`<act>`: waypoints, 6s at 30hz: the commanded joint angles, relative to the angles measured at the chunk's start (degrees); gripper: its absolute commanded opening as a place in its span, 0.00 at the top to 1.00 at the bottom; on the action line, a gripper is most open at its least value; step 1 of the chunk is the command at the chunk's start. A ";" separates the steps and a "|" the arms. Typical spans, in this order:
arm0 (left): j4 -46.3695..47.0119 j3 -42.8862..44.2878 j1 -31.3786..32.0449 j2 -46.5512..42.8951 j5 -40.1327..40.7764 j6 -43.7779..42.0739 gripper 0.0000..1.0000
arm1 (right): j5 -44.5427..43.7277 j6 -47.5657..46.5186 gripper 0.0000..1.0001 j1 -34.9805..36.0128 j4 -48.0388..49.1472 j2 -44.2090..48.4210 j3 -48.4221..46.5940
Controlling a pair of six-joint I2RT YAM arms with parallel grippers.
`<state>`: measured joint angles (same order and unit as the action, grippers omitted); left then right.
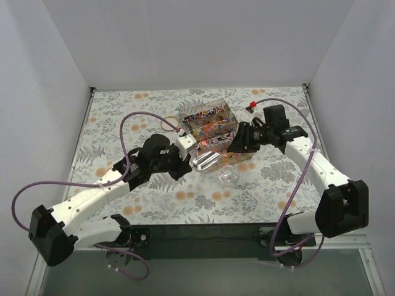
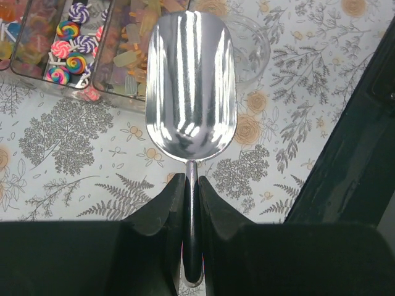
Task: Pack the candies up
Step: Pick up the spatula from the center of the board, then adjust the storage box at the center of the board, then scoop the fake candies from the storage box.
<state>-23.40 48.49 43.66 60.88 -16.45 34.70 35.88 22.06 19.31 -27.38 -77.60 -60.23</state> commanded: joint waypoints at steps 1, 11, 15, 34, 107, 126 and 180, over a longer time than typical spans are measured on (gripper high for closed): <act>-4.28 6.95 0.11 4.83 2.56 -2.17 1.00 | -6.51 -5.97 0.46 -4.01 -4.42 0.97 -5.94; -24.74 25.14 0.11 21.97 6.16 -8.15 1.00 | -31.30 -12.92 0.40 -5.34 -5.58 -6.14 -12.19; -31.08 35.42 0.11 28.30 5.99 -9.38 1.00 | -35.00 -12.66 0.40 -5.34 -5.41 -10.10 -15.52; -36.54 44.50 0.20 38.52 9.59 -15.98 1.00 | -31.13 -21.53 0.57 -5.25 5.57 -20.39 -8.07; -47.97 60.68 6.88 55.75 20.85 -18.70 1.00 | -44.05 -22.95 0.99 9.43 19.38 -18.11 4.06; -41.65 56.27 6.62 58.47 14.71 -21.25 1.00 | -38.69 -20.31 0.94 8.20 20.34 -16.97 4.68; -9.47 41.51 5.47 51.44 8.80 -14.57 1.00 | -24.28 -14.77 0.96 8.11 28.69 -17.14 9.16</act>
<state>-47.46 91.22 48.10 111.00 -5.04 19.73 -2.35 3.44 24.45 -1.52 -95.61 -51.53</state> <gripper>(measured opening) 0.116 0.074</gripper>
